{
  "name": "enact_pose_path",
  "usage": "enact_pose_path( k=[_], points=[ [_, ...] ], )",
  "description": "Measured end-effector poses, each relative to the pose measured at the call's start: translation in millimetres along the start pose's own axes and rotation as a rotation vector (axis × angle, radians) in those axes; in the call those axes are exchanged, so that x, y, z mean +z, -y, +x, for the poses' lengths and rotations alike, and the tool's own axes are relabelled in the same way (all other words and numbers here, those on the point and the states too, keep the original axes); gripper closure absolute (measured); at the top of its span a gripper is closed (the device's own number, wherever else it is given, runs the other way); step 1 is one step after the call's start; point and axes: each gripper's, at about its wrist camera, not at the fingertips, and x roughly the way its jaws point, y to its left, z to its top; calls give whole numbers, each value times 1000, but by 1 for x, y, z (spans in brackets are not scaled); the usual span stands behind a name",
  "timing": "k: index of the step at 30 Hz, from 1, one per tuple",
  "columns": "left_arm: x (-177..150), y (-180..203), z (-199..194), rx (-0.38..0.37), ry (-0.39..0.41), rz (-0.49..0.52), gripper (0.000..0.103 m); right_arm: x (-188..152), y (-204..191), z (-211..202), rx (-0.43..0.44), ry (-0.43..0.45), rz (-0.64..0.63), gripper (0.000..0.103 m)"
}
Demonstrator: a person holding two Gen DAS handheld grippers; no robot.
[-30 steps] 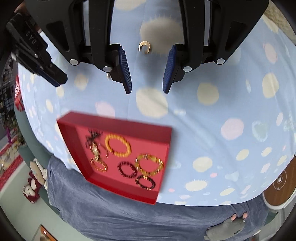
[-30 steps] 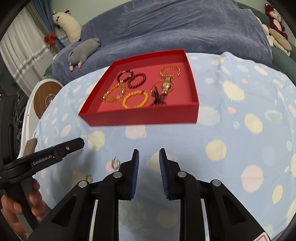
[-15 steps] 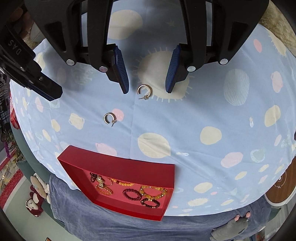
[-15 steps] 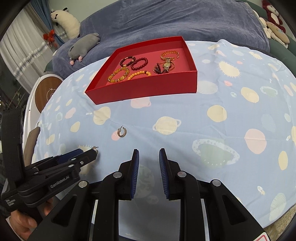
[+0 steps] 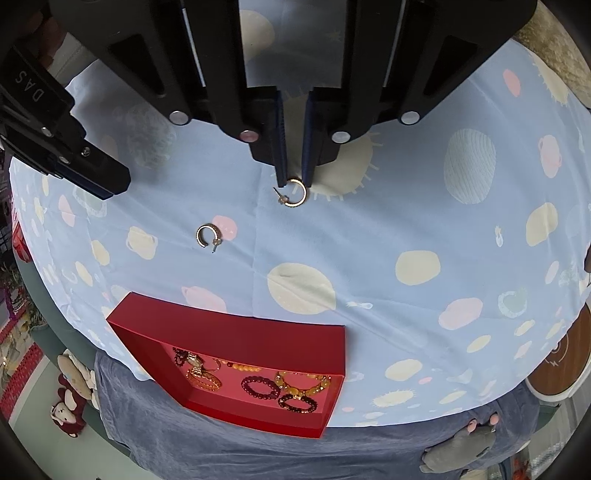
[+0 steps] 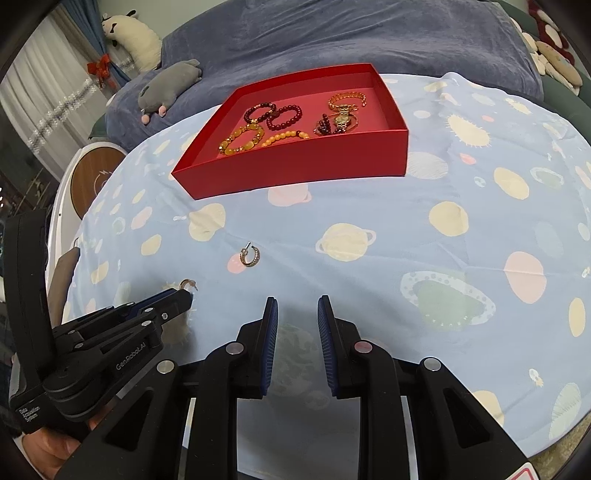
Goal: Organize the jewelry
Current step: 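Grasp one gold hoop earring with left while right grasps the other earring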
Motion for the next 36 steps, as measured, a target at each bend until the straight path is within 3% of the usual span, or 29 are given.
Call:
enact_pose_path(
  k=[12,17,23,25,27,36],
  points=[
    [-5,-17,-4,-38,-10,-53,101,18,-31,30,13,-24,-83,80],
    [-3,-21,-4,-52,-10,-81,100,24,-37,41,2,-34,-104,73],
    [-1,-21,-4,-52,-10,-85,92,29,-42,56,-11,-44,-135,73],
    [0,-21,-5,-53,-6,-86,77,30,-45,57,-26,-33,-154,79],
    [2,-20,-6,-49,3,-86,71,30,-45,58,-39,-32,-167,87],
    [11,-8,4,-41,6,-58,71,26,-21,41,-35,-10,-88,87]
  ],
)
